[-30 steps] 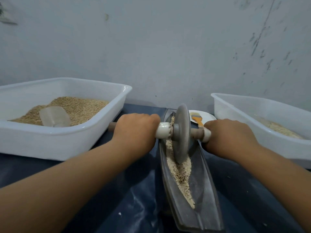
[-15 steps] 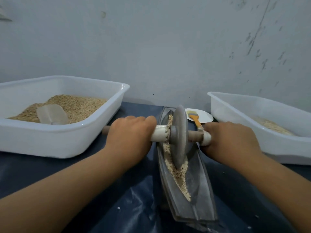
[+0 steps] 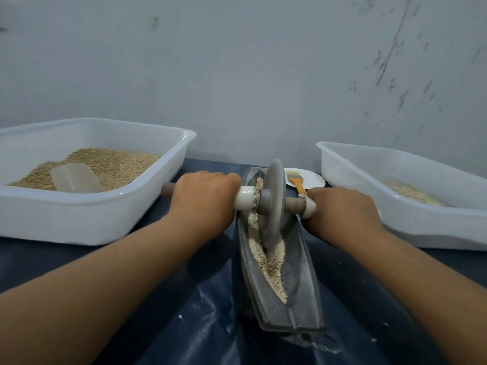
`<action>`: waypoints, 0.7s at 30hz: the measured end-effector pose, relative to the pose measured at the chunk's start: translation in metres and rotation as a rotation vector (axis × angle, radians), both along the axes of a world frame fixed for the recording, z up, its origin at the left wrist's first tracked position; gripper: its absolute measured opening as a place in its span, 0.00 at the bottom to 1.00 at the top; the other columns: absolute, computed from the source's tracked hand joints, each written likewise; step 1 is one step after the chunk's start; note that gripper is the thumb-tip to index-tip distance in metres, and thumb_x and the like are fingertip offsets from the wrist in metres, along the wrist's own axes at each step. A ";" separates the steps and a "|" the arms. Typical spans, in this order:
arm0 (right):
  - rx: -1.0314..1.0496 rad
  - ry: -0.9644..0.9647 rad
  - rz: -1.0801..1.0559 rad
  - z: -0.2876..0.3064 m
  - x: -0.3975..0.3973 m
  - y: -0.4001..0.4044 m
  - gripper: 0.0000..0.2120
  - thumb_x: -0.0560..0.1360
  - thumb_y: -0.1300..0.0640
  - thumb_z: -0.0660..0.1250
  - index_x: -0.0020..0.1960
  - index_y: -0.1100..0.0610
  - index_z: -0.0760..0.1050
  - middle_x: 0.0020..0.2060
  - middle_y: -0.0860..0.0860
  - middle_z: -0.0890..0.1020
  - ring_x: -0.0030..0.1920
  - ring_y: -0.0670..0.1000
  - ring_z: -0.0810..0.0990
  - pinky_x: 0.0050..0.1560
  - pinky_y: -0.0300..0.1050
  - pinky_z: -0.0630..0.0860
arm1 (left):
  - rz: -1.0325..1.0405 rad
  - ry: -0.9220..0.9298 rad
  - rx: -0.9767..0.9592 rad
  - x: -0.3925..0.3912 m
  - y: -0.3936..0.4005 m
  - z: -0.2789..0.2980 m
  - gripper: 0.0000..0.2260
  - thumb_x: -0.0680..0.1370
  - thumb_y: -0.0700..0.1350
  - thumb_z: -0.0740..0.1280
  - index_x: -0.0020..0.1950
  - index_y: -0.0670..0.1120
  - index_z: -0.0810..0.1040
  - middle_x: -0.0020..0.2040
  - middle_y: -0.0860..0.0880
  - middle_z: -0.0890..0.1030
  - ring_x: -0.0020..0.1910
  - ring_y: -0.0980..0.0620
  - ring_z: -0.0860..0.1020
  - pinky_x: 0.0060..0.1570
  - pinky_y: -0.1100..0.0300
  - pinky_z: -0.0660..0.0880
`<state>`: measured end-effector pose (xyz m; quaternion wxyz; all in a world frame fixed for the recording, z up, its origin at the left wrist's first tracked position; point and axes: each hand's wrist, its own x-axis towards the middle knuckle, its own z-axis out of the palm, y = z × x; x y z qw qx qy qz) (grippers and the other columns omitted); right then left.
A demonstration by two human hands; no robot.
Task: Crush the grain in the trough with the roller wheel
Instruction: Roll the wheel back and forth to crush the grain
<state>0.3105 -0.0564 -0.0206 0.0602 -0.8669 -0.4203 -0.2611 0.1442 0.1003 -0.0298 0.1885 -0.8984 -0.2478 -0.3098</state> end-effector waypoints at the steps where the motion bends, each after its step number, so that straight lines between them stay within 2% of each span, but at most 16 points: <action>1: -0.030 0.053 -0.014 0.003 0.000 0.003 0.11 0.75 0.47 0.58 0.35 0.49 0.66 0.31 0.45 0.73 0.28 0.46 0.66 0.28 0.40 0.58 | 0.004 0.003 -0.017 0.004 -0.001 0.004 0.12 0.73 0.47 0.67 0.41 0.52 0.63 0.32 0.54 0.65 0.33 0.51 0.69 0.33 0.57 0.63; 4: -0.024 0.023 -0.025 0.002 -0.003 -0.001 0.11 0.73 0.49 0.60 0.34 0.49 0.64 0.30 0.45 0.73 0.28 0.45 0.65 0.27 0.40 0.58 | -0.020 -0.023 -0.024 -0.002 -0.006 0.003 0.13 0.72 0.45 0.67 0.40 0.51 0.61 0.31 0.54 0.64 0.32 0.50 0.68 0.32 0.57 0.62; 8: 0.008 -0.245 -0.004 -0.009 -0.011 -0.017 0.20 0.69 0.47 0.67 0.31 0.48 0.56 0.23 0.44 0.64 0.23 0.46 0.59 0.26 0.39 0.50 | -0.061 -0.059 0.070 -0.022 -0.011 -0.011 0.21 0.63 0.42 0.75 0.35 0.51 0.60 0.27 0.55 0.62 0.24 0.51 0.63 0.27 0.63 0.49; 10: 0.014 -0.238 0.008 -0.004 -0.011 -0.012 0.20 0.71 0.47 0.66 0.31 0.48 0.55 0.24 0.44 0.63 0.25 0.48 0.60 0.27 0.40 0.50 | -0.040 -0.049 0.047 -0.019 -0.008 -0.010 0.18 0.66 0.44 0.73 0.37 0.51 0.61 0.29 0.55 0.64 0.26 0.51 0.66 0.26 0.62 0.52; 12: 0.024 -0.086 0.022 0.001 -0.010 -0.005 0.16 0.75 0.47 0.61 0.32 0.49 0.59 0.28 0.45 0.68 0.28 0.50 0.65 0.27 0.41 0.55 | -0.001 -0.019 -0.008 -0.009 -0.007 -0.003 0.13 0.73 0.46 0.68 0.40 0.52 0.62 0.32 0.54 0.66 0.32 0.51 0.70 0.31 0.58 0.62; 15: 0.020 0.034 0.014 -0.001 -0.010 -0.008 0.10 0.75 0.49 0.61 0.36 0.49 0.65 0.33 0.46 0.76 0.33 0.52 0.71 0.31 0.42 0.63 | -0.023 -0.021 -0.004 -0.006 -0.014 0.003 0.13 0.72 0.45 0.68 0.40 0.51 0.62 0.32 0.54 0.65 0.32 0.50 0.69 0.33 0.56 0.63; 16: 0.036 0.010 0.017 -0.004 -0.012 -0.014 0.10 0.74 0.48 0.62 0.37 0.48 0.65 0.33 0.46 0.76 0.33 0.53 0.71 0.30 0.43 0.63 | -0.055 -0.028 0.031 -0.011 -0.018 0.003 0.15 0.69 0.42 0.70 0.38 0.50 0.62 0.30 0.53 0.64 0.29 0.49 0.67 0.31 0.57 0.61; 19: 0.091 -0.168 0.071 -0.017 -0.015 -0.028 0.13 0.69 0.49 0.68 0.36 0.47 0.63 0.27 0.45 0.70 0.27 0.52 0.67 0.27 0.41 0.54 | -0.116 -0.095 0.104 -0.022 -0.020 -0.005 0.21 0.61 0.38 0.74 0.35 0.49 0.60 0.26 0.52 0.64 0.24 0.49 0.63 0.28 0.59 0.56; 21: 0.076 -0.185 0.055 -0.012 -0.015 -0.023 0.12 0.70 0.50 0.68 0.37 0.47 0.63 0.29 0.46 0.73 0.29 0.53 0.67 0.28 0.42 0.56 | -0.053 -0.038 0.043 -0.020 -0.017 -0.005 0.18 0.66 0.42 0.72 0.37 0.50 0.61 0.29 0.52 0.68 0.27 0.49 0.68 0.29 0.58 0.59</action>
